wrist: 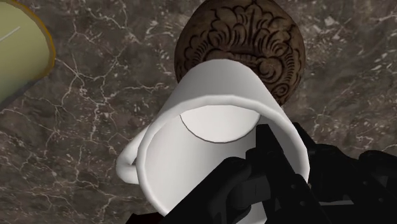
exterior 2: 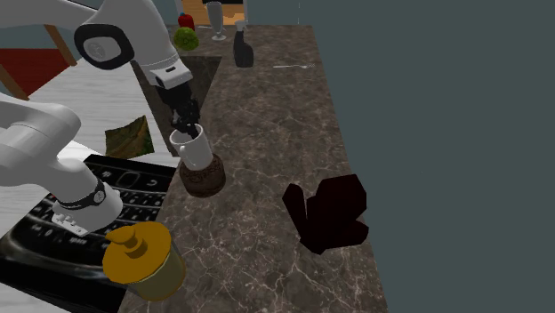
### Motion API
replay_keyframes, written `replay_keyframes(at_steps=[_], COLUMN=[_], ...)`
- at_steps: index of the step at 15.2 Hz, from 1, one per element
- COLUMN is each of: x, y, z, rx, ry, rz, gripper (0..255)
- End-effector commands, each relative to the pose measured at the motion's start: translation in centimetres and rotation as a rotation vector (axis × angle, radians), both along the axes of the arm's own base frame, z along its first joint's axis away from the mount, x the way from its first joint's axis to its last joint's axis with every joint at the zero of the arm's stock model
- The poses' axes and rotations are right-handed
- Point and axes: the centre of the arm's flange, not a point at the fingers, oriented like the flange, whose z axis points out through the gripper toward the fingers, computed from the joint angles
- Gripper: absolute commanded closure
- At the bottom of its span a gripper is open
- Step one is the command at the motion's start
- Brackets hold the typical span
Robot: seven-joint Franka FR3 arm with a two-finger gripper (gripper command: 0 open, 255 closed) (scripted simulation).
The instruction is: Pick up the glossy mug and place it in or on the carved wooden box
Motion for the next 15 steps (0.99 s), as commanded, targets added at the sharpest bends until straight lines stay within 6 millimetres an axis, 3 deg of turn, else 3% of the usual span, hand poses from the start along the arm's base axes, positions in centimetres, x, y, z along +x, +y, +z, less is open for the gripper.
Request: replay_keyframes(at_steps=[1,9,10,15], x=[0.03,0.03,0.03,0.03], y=[-0.01,-0.01,-0.01,-0.01], z=[-0.93,-1.37,-1.37,-1.36], rx=[0.0,0.0,0.0,0.0], ry=[-0.001,-0.001,-0.001,-0.001], rz=[0.0,0.0,0.0,0.0], gripper=[255,255,0,0])
